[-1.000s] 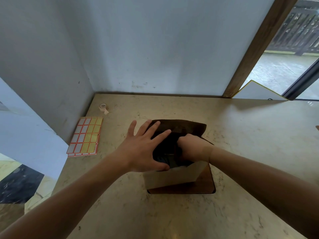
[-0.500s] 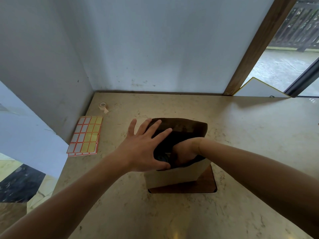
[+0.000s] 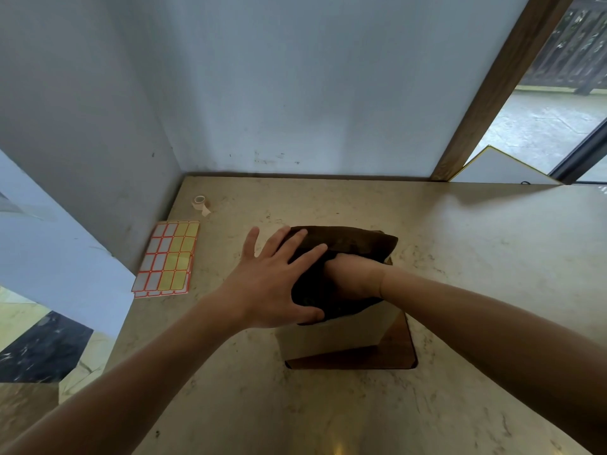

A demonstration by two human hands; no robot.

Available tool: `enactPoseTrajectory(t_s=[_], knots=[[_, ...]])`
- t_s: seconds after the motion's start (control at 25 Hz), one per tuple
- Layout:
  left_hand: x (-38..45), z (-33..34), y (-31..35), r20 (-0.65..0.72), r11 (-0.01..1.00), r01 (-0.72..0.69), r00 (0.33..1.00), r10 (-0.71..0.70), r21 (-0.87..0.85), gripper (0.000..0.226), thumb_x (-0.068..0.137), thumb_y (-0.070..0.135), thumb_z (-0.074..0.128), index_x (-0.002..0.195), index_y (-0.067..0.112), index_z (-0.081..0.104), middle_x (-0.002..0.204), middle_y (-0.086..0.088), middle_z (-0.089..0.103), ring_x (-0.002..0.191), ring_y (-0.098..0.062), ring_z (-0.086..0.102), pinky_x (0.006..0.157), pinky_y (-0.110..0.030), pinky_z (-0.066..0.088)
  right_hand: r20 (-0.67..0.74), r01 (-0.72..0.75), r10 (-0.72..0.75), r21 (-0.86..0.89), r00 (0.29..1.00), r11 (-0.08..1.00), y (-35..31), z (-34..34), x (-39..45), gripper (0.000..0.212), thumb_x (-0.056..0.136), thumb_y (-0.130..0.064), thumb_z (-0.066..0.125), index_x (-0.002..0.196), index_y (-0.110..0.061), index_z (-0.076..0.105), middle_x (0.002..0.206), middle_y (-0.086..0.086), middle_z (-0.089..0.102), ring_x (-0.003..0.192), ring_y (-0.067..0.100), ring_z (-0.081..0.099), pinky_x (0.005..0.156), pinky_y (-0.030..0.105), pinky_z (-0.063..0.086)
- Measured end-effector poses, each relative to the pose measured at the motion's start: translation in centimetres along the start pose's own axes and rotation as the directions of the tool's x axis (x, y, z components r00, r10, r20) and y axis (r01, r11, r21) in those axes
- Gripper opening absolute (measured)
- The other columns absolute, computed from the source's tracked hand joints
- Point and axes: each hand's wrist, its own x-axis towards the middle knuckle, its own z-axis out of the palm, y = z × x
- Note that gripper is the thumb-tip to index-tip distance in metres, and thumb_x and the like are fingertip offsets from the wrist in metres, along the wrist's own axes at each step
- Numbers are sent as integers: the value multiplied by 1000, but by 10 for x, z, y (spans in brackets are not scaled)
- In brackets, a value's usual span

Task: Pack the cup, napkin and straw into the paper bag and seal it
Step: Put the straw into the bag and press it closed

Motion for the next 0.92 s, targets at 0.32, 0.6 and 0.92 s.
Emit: enactPoseTrajectory(t_s=[0.32, 0.6, 0.92], knots=[[-4, 0, -2, -7, 1000, -6, 1000, 6, 6, 98, 70, 87, 35, 147, 47, -12, 162, 3, -12, 144, -19, -26, 110, -60, -19, 55, 7, -12, 79, 998, 997, 3, -1, 1, 37, 93, -27, 60, 130, -21, 56, 118, 3, 64, 105, 22, 60, 96, 35, 48], [-8, 0, -1, -33, 1000, -1, 999, 2, 7, 98, 70, 87, 34, 146, 46, -12, 162, 2, -8, 145, -18, -21, 112, -59, -17, -126, 60, -37, 186, 991, 981, 5, -30, -28, 23, 96, -27, 55, 117, -23, 64, 98, -8, 68, 81, 5, 62, 75, 18, 49], [-16, 2, -2, -122, 979, -47, 992, 23, -196, 90, 74, 85, 34, 148, 47, 0, 161, 9, 2, 145, -13, -8, 118, -48, -1, -599, 107, 221, 462, 769, 881, 49, -17, -92, 76, 71, -73, 60, 139, -43, 41, 139, -8, 51, 124, 10, 46, 101, 42, 46]])
